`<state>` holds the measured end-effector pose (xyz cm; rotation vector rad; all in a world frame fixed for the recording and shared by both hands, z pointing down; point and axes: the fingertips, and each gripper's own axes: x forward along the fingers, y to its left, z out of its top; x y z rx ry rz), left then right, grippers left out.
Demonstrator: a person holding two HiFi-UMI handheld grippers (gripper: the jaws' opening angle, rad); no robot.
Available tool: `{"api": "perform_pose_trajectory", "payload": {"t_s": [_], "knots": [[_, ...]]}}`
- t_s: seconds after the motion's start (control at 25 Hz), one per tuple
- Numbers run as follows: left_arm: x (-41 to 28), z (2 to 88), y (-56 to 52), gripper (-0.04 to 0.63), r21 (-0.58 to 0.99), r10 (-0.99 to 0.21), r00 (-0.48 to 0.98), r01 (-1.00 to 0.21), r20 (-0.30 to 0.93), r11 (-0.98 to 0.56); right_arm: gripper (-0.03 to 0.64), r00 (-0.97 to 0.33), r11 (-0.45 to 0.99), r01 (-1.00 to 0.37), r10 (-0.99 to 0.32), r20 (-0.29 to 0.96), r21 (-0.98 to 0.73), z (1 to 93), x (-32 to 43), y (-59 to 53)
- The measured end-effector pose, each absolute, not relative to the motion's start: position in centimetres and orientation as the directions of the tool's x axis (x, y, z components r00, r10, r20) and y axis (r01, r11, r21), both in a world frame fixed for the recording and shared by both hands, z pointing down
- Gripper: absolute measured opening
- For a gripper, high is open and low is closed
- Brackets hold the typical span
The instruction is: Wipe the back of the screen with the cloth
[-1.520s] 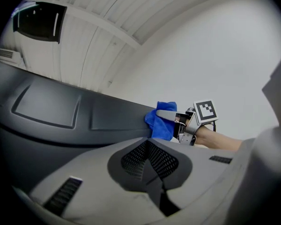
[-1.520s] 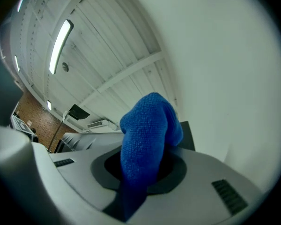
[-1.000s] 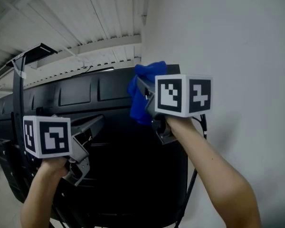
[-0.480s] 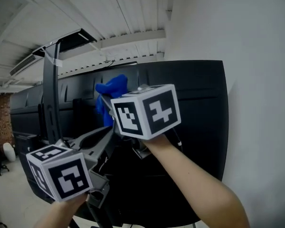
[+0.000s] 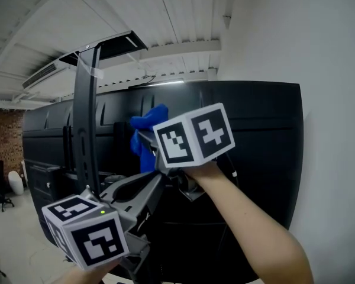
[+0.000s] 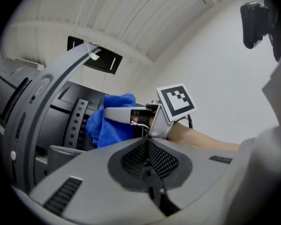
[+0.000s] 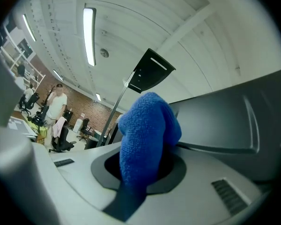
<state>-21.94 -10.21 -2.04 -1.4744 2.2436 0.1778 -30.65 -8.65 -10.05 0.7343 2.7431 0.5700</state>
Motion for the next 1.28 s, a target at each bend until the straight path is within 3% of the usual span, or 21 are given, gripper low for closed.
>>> {"api": "perform_pose_trajectory", "payload": {"t_s": [0.4, 1.28], "knots": [[-21.5, -2.3, -13.4, 0.005, -0.143, -0.841, -0.307, -0.903, -0.445, 0.405, 0.052, -0.89, 0.847, 0.305, 0.416, -0.186, 0.435, -10.7, -27.4, -16.7], [-12.1, -1.4, -29.2, 0.005, -0.215, -0.913, -0.122, -0.952, -0.389, 0.218, 0.052, -0.933, 0.974, -0.024, 0.059, -0.356, 0.224, -9.3, -13.4, -42.9]]}}
